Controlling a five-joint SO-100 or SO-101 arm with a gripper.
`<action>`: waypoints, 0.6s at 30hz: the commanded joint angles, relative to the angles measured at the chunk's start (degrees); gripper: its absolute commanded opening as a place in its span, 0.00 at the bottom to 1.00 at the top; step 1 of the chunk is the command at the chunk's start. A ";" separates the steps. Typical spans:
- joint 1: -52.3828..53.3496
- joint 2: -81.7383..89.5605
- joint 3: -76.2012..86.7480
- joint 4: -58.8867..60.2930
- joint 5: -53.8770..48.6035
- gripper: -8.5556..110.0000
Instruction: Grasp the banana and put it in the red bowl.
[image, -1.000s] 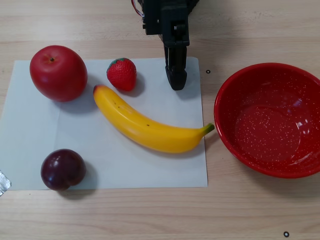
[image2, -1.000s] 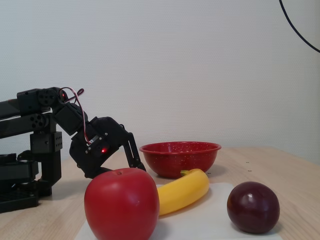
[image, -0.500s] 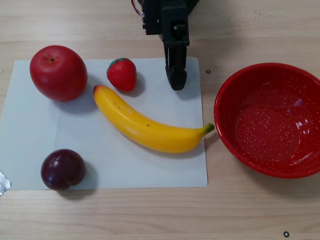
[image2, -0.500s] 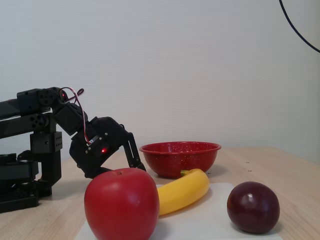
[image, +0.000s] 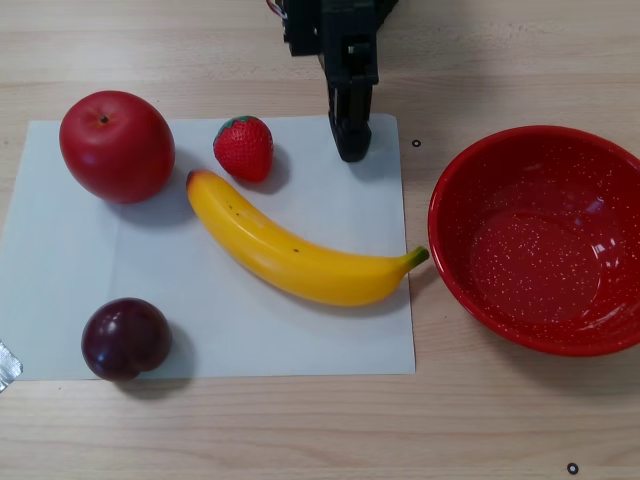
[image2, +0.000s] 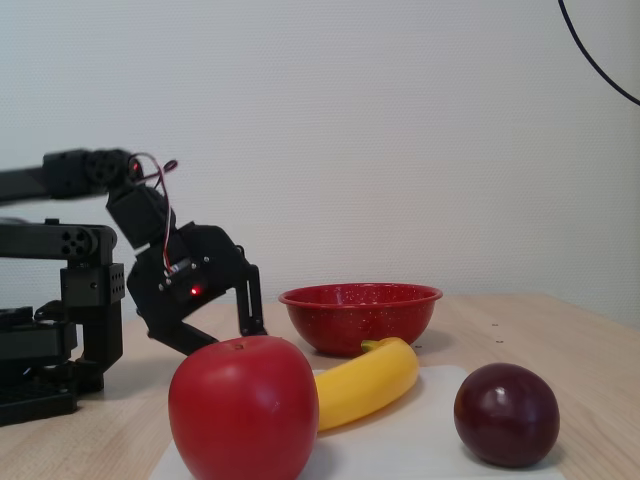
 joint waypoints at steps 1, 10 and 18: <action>0.62 -3.16 -9.40 2.64 -0.09 0.07; -2.11 -18.72 -28.74 11.60 -0.79 0.07; -8.17 -36.21 -46.67 19.95 1.23 0.07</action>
